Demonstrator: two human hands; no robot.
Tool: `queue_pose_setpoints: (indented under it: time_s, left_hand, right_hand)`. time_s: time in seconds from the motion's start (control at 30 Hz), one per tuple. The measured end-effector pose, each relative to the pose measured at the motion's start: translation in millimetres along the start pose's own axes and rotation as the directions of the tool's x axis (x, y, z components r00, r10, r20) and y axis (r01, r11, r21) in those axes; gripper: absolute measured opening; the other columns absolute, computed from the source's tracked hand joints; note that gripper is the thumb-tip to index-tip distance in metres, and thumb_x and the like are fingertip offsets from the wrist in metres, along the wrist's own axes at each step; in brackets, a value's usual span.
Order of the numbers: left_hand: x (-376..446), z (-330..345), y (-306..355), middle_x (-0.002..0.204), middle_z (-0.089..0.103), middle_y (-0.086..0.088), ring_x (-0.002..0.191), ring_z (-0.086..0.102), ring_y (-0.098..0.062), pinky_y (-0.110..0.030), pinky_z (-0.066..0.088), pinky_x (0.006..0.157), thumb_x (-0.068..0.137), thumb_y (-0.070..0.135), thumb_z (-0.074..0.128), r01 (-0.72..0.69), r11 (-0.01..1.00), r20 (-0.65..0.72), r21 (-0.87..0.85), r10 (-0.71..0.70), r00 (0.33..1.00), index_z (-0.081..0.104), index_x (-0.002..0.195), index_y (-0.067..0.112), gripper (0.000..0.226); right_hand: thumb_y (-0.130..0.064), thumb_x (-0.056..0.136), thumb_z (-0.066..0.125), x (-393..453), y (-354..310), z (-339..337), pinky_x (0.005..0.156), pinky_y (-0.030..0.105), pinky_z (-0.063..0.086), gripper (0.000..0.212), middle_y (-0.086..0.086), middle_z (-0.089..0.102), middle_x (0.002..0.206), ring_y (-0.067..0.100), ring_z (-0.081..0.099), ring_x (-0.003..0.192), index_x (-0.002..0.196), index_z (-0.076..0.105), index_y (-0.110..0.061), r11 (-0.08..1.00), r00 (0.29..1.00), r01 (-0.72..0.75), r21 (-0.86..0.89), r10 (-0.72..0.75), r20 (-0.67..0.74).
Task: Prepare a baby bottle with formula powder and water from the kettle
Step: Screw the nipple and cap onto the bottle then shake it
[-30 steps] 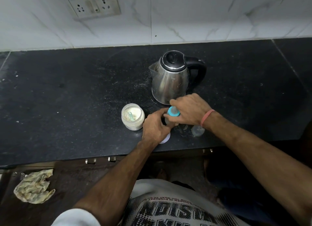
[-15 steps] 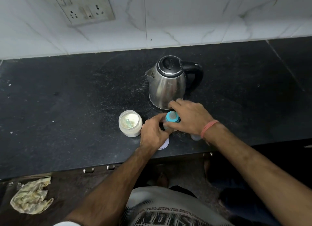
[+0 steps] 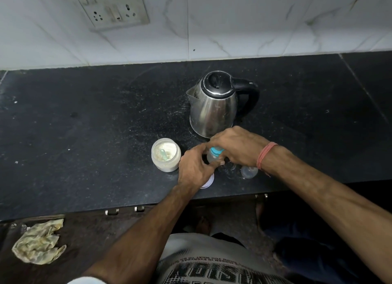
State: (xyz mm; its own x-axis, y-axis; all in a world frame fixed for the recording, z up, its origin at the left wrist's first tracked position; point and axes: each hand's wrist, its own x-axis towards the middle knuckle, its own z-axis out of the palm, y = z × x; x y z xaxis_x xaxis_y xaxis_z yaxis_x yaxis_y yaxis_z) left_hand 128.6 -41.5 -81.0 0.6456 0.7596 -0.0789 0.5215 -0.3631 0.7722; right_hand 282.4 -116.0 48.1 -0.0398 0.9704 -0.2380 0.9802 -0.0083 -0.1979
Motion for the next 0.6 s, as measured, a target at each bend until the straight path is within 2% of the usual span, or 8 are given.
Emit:
queue_pose_setpoints:
  time_s: [0.13,0.23,0.3,0.43,0.6]
  left_hand:
    - [0.2,0.5,0.1,0.114,0.085,0.011,0.107,0.078,-0.013,-0.043,0.063,0.094,0.078,0.055,0.098,-0.006,1.0,0.008,-0.004,0.006,1.0,0.083,0.127,0.033,0.055]
    - [-0.8,-0.1,0.2,0.114,0.086,0.01,0.107,0.079,-0.015,-0.042,0.063,0.092,0.08,0.054,0.097,-0.016,1.0,-0.002,0.011,0.016,1.0,0.082,0.127,0.033,0.054]
    - [-2.1,-0.3,0.7,0.116,0.085,0.012,0.109,0.079,-0.014,-0.042,0.063,0.093,0.08,0.055,0.096,-0.024,1.0,-0.005,0.009,0.024,1.0,0.081,0.13,0.034,0.056]
    - [-5.0,3.6,-1.9,0.118,0.084,0.017,0.109,0.078,-0.007,-0.042,0.064,0.095,0.08,0.064,0.091,-0.047,0.999,-0.014,-0.011,0.046,0.999,0.078,0.133,0.038,0.061]
    - [-6.0,2.7,-0.1,0.115,0.084,0.015,0.106,0.078,-0.009,-0.038,0.062,0.092,0.075,0.072,0.075,-0.065,0.997,-0.017,-0.04,0.065,0.998,0.08,0.129,0.036,0.065]
  right_hand:
    - [-0.013,0.093,0.08,2.7,6.5,4.0,0.085,0.034,0.062,0.039,-0.009,0.074,0.113,0.017,0.073,0.104,0.127,0.071,-0.03,0.996,0.998,0.065,-0.053,-0.066,-0.007]
    - [-0.022,0.098,0.079,1.8,5.9,6.1,0.088,0.035,0.061,0.035,-0.004,0.071,0.119,0.019,0.071,0.105,0.131,0.069,-0.023,0.991,0.996,0.088,-0.097,-0.091,-0.02]
    - [-0.028,0.1,0.076,0.3,6.0,10.6,0.091,0.038,0.061,0.04,0.0,0.067,0.124,0.021,0.07,0.107,0.138,0.064,-0.019,0.985,0.995,0.094,-0.142,-0.1,-0.03]
    - [-0.029,0.103,0.072,-6.4,5.1,28.0,0.099,0.043,0.059,0.042,0.006,0.063,0.127,0.024,0.064,0.114,0.141,0.059,-0.015,0.989,0.996,0.027,-0.144,-0.039,-0.081]
    - [-0.034,0.107,0.067,-9.2,-3.1,40.0,0.098,0.041,0.059,0.039,0.008,0.062,0.126,0.026,0.064,0.114,0.139,0.057,-0.014,0.992,0.99,-0.045,-0.12,0.028,-0.138]
